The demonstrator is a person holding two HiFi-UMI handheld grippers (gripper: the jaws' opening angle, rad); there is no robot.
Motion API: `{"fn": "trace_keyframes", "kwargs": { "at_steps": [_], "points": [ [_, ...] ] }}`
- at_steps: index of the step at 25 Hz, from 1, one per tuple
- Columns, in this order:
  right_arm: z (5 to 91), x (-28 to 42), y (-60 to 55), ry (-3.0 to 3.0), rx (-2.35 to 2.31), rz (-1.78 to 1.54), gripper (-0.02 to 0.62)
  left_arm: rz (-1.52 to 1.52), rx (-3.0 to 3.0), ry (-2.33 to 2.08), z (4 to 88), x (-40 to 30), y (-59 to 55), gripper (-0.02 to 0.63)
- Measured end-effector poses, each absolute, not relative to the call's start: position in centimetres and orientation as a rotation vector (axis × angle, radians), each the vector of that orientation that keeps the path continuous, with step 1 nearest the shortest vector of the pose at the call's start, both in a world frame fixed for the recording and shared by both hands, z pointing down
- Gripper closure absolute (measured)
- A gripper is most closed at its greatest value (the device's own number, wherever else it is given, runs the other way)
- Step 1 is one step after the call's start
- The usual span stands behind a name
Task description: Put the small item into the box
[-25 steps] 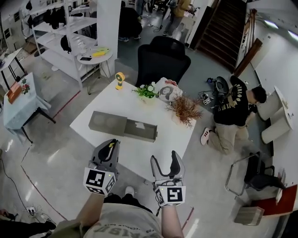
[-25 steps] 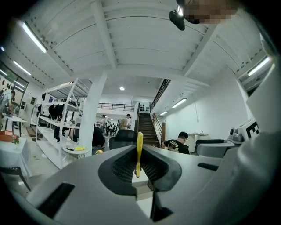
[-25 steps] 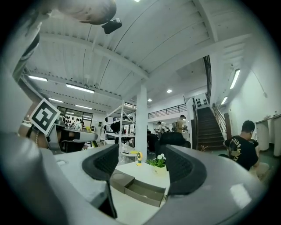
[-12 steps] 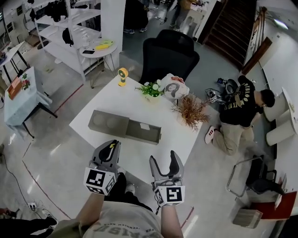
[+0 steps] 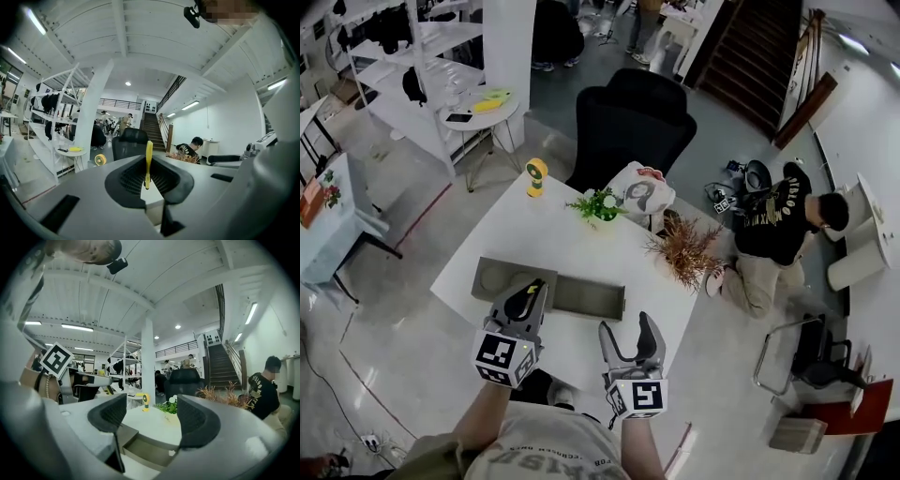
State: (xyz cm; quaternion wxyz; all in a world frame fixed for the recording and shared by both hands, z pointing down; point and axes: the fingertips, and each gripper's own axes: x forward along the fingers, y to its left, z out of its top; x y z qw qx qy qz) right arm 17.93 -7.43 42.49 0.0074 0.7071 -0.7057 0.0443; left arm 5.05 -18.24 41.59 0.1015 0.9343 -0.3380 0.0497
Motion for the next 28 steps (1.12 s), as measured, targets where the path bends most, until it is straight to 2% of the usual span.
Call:
{"fn": "trace_keyframes", "kwargs": {
  "at_steps": [12, 28],
  "points": [
    [45.1, 17.7, -13.0, -2.112, 2.176, 0.188, 0.268, 0.218, 2.682, -0.652, 45.4, 9.4, -23.0, 0.575],
    [55.0, 13.9, -15.2, -2.221, 1.395, 0.485, 0.268, 0.187, 2.143, -0.420, 54.1, 12.4, -19.3, 0.575]
  ]
}}
